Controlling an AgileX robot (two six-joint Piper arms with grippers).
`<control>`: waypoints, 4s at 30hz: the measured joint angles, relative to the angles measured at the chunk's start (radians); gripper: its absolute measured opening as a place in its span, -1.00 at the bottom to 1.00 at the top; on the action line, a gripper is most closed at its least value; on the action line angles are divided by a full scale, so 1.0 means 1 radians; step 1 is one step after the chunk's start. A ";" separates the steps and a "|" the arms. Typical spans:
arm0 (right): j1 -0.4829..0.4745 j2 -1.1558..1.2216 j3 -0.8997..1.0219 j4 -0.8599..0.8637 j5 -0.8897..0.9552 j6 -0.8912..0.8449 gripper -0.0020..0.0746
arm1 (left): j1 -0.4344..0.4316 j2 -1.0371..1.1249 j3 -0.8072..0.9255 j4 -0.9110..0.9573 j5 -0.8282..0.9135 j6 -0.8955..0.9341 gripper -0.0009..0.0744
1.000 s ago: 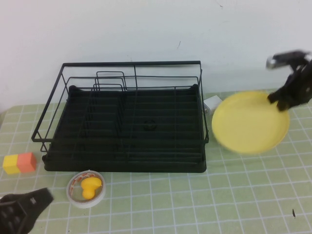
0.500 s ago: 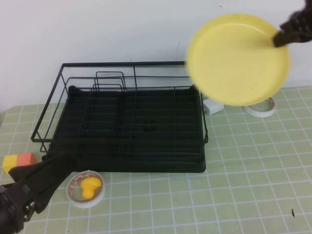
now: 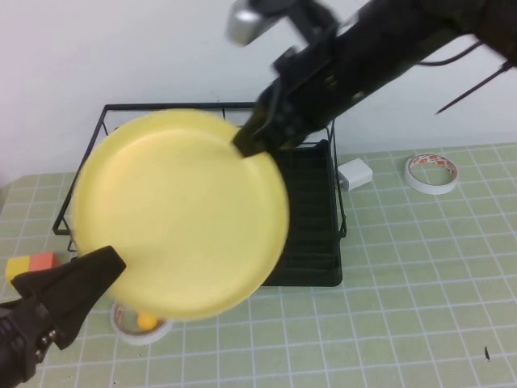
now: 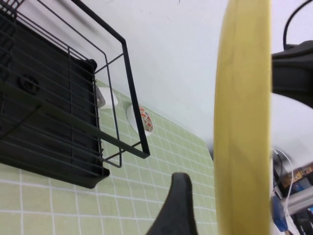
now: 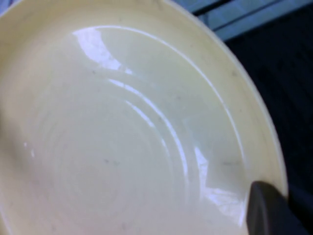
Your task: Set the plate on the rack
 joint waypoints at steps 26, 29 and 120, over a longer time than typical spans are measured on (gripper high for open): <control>0.082 0.011 -0.076 0.187 0.062 -0.420 0.03 | 0.000 0.000 -0.015 -0.005 -0.144 0.971 -0.71; 0.075 -0.031 -0.157 0.095 0.098 -0.394 0.07 | 0.000 0.002 -0.062 -0.005 -0.179 1.124 -0.71; -0.089 -1.063 1.334 -0.657 -0.569 0.239 -0.95 | -0.162 0.130 -0.265 -0.042 -0.468 0.777 -0.98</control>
